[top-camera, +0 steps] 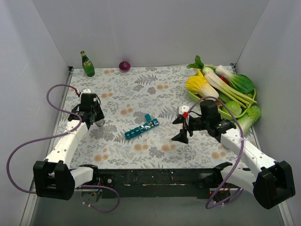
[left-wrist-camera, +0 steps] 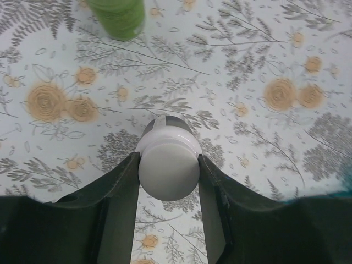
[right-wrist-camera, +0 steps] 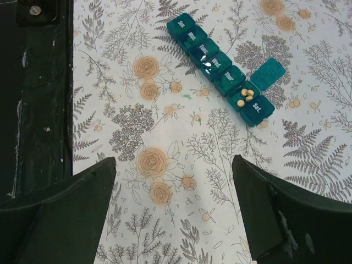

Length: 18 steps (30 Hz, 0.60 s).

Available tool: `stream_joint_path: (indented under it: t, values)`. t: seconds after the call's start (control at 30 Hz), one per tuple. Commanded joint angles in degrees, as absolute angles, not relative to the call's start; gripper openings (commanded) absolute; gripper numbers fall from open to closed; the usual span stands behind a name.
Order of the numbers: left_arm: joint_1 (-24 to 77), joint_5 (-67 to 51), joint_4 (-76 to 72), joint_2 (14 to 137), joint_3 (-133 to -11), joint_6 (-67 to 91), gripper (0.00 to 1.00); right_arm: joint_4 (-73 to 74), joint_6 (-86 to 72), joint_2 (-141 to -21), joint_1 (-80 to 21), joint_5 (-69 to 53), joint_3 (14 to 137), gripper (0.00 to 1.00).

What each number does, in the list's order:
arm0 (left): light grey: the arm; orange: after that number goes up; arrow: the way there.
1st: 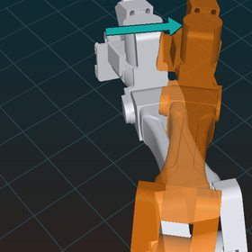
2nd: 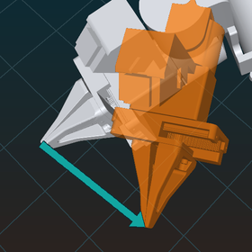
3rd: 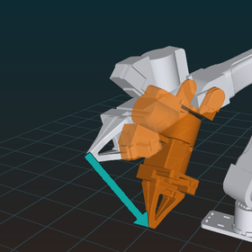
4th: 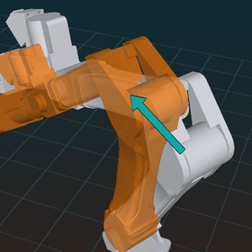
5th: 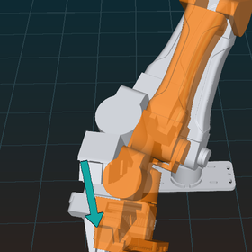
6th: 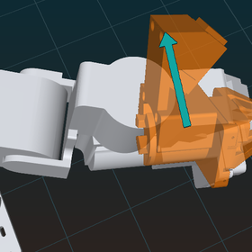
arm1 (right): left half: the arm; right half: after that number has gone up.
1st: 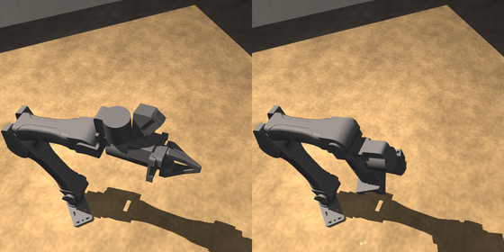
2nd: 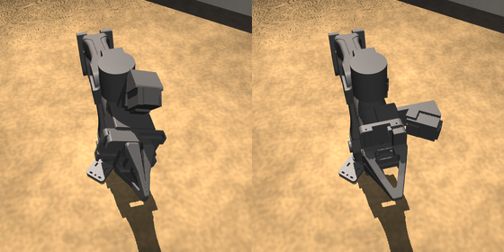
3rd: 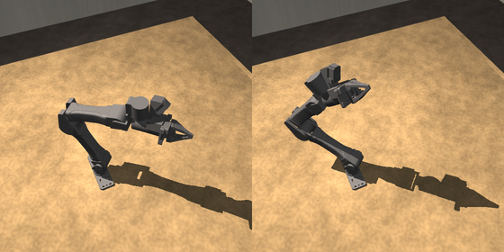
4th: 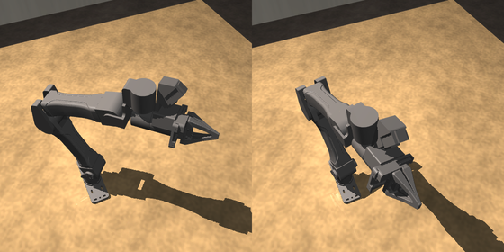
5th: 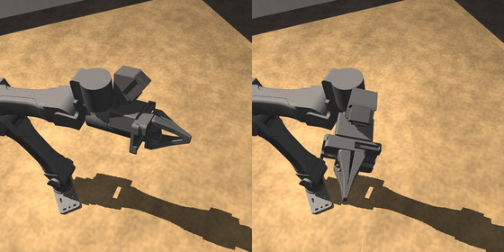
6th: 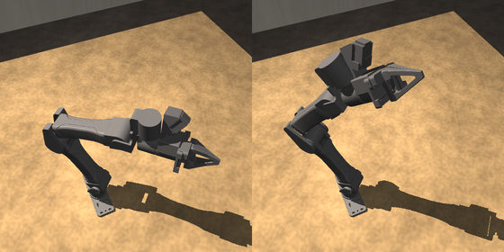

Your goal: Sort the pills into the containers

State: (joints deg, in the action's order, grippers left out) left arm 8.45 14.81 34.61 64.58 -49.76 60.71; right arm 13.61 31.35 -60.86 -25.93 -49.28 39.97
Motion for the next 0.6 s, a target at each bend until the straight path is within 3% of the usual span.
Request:
stream_joint_path:
  t: [0.0, 0.13, 0.23, 0.37, 0.4, 0.57]
  values:
    - [4.2, 21.6, 29.6, 65.9, -50.4, 58.2, 0.0, 11.9, 33.0, -58.2, -25.0, -48.9, 38.1, 0.93]
    - [1.4, 24.0, 27.7, 70.6, -50.9, 57.4, 0.0, 11.4, 33.0, -58.4, -24.3, -50.5, 37.5, 0.93]
    - [0.3, 26.3, 24.6, 72.9, -51.2, 57.5, 0.12, 11.4, 33.0, -58.3, -24.3, -51.2, 37.3, 0.93]
    - [-2.7, 25.6, 23.6, 76.5, -51.5, 57.7, 0.18, 11.4, 33.0, -57.8, -24.3, -51.6, 37.2, 0.93]
    - [-2.8, 25.5, 23.2, 76.8, -51.4, 58.0, 0.29, 11.3, 33.0, -57.7, -24.3, -51.7, 37.1, 0.93]
    - [-3.9, 24.4, 23.2, 77.0, -52.3, 58.1, 0.48, 11.8, 33.2, -57.2, -24.3, -51.8, 37.0, 0.93]
